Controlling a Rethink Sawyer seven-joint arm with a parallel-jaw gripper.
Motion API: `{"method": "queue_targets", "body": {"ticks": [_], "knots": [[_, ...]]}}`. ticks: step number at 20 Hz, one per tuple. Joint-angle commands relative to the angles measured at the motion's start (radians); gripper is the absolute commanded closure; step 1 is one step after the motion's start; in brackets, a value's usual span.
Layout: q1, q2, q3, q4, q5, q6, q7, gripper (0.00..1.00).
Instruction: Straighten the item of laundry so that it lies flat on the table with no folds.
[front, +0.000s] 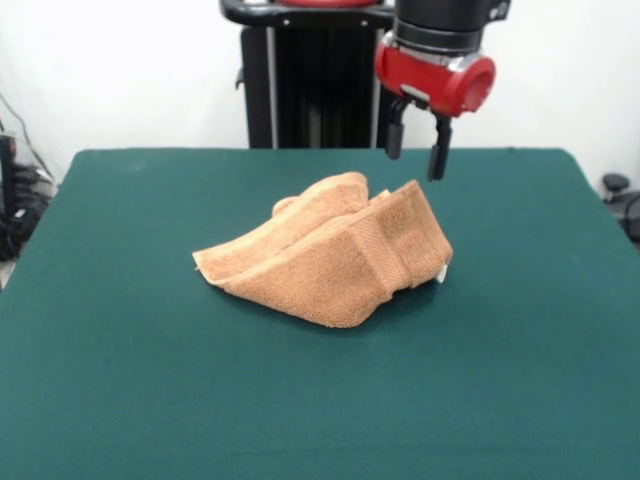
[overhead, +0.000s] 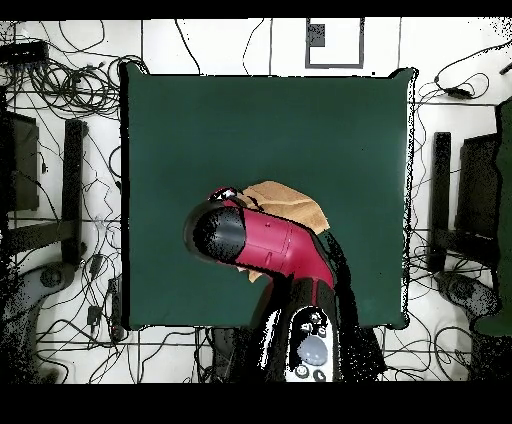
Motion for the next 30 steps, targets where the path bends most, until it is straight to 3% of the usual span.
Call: {"method": "queue_targets", "body": {"ticks": [1, 18, 30], "knots": [[-0.013, 0.1, 0.081, -0.021, 0.041, 0.01, 0.128, 0.0], [0.007, 0.122, 0.06, -0.069, 0.046, 0.044, 0.152, 0.0], [0.046, 0.118, 0.017, -0.034, 0.138, 0.122, 0.26, 0.0]]}}
